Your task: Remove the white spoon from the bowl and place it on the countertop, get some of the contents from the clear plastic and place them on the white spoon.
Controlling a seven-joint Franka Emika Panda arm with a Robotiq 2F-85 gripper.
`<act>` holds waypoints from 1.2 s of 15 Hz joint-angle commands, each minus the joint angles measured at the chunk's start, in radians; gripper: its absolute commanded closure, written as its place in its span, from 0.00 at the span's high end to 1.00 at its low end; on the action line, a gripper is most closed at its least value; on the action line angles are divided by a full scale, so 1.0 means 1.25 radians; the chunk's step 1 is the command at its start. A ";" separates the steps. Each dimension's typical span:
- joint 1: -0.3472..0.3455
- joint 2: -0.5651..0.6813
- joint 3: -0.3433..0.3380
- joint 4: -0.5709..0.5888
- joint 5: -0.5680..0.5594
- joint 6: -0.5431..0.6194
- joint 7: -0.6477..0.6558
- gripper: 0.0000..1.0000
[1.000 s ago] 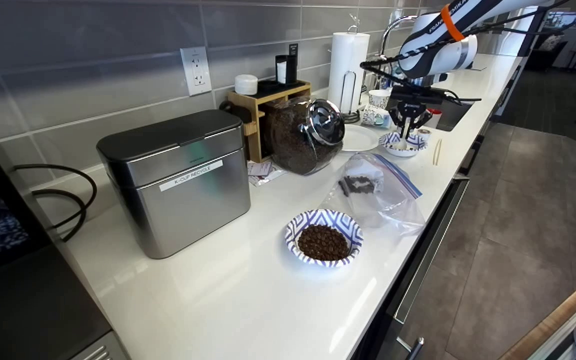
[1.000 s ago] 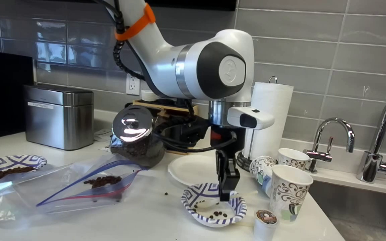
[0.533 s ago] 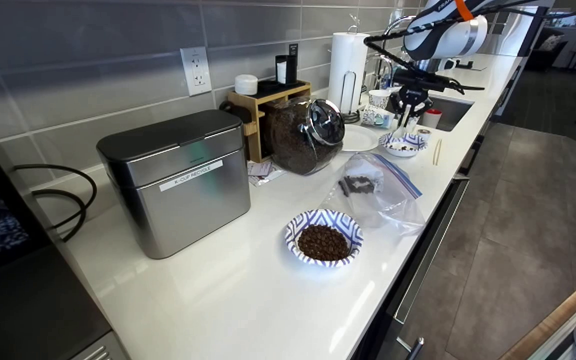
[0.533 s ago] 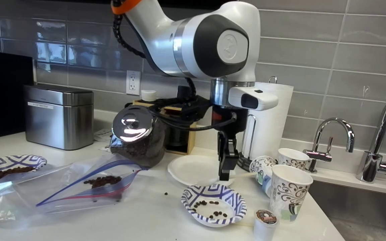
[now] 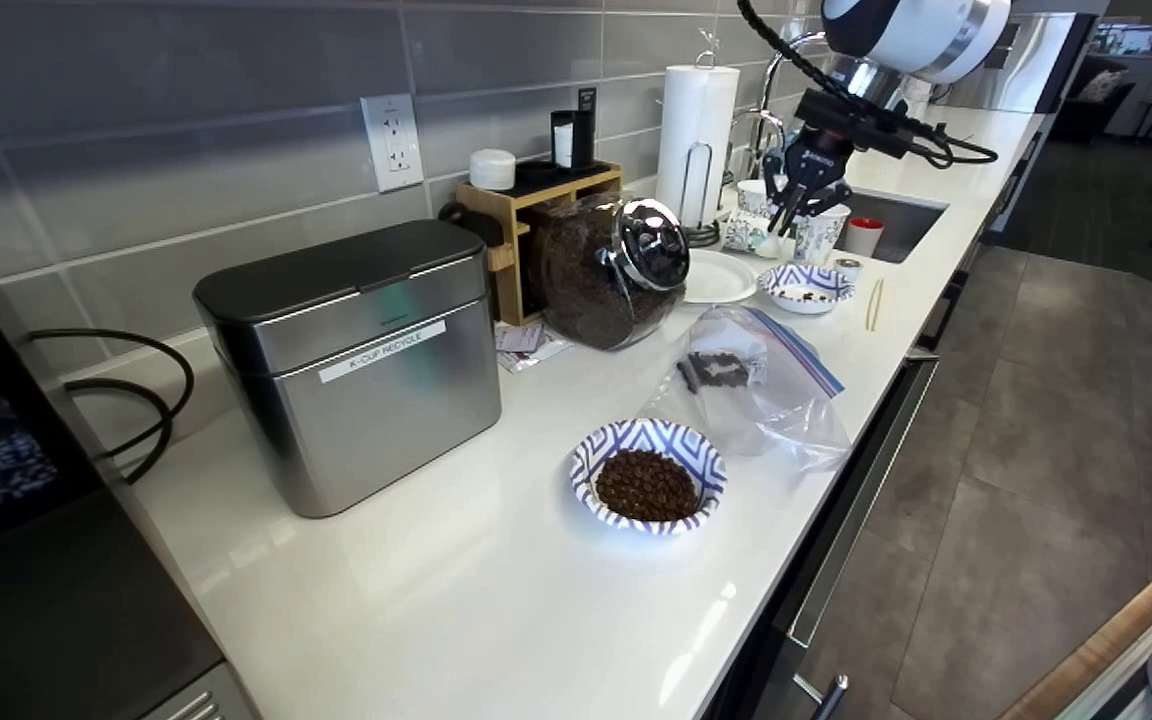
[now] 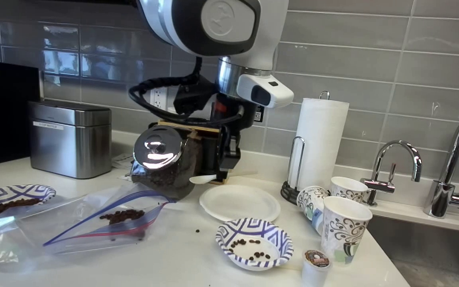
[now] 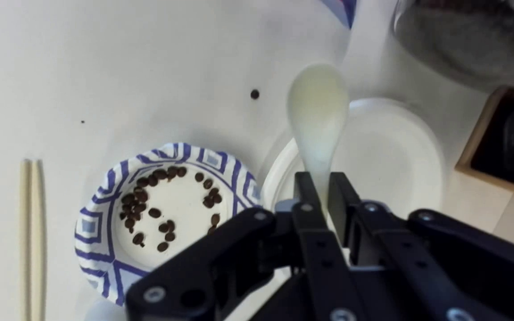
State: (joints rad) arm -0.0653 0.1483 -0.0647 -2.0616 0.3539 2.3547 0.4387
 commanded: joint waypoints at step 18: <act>-0.001 -0.036 0.002 -0.153 -0.057 -0.169 -0.363 0.03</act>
State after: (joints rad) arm -0.0715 0.0686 -0.0624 -2.2684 0.3537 2.1583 -0.0501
